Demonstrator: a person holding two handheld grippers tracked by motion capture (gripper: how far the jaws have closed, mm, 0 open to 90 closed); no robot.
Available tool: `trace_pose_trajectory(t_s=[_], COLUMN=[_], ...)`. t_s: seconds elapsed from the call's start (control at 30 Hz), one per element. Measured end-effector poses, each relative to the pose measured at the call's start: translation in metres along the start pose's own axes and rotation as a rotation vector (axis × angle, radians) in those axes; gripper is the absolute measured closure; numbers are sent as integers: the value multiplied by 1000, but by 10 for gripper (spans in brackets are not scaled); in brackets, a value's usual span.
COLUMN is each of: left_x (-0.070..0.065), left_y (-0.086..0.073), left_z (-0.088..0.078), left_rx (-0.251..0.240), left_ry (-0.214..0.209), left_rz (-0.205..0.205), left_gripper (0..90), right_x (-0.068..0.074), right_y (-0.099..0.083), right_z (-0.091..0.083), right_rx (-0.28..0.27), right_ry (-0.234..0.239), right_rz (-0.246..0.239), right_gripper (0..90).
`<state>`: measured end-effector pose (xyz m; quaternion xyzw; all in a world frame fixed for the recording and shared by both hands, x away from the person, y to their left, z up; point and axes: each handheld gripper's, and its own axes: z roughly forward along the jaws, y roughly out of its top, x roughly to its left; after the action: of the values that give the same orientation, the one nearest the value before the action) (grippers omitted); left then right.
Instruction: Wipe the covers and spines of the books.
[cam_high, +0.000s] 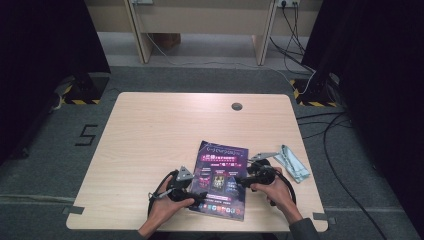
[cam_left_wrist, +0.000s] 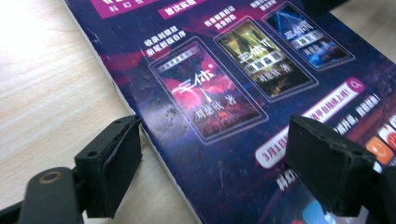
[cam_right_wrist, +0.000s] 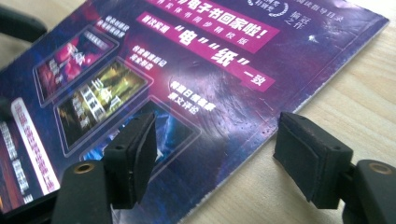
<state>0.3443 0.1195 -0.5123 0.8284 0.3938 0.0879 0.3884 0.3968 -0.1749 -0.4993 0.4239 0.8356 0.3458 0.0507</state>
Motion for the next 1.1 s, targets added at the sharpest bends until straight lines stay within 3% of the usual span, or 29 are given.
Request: trace_pose_trajectory(t_s=[0.23, 0.47, 0.53, 0.63, 0.7, 0.77, 0.93, 1.1], left_x=[-8, -26, -24, -19, -20, -22, -24, -21], left_y=[-3, -10, -9, -5, -4, -3, -6, -6], left_z=[-3, -12, -12, -8, -6, -5, -7, -8], left_rx=[12, 55, 55, 42, 42, 45, 46, 43], left_ry=[15, -38, -55, -71, -60, -53, -48, -95], left_rz=[23, 48, 38, -13, -5, 3, 23, -34], left_gripper=[220, 259, 286, 269, 249, 223, 245, 236], right_x=[-6, -11, -12, -13, -12, -10, -11, -10], right_y=[0, 0, 1, 1, 2, 2, -3, -9], right_z=[0, -1, 0, 2, 4, 5, 2, -2], right_rx=[-25, -41, -45, -67, -77, -82, -116, -126], right_ry=[-29, -39, -47, -39, -45, -64, -38, -23], right_rz=[30, 49, 55, 72, 89, 72, 147, 193], right_gripper=[339, 361, 365, 348, 324, 325, 359, 380])
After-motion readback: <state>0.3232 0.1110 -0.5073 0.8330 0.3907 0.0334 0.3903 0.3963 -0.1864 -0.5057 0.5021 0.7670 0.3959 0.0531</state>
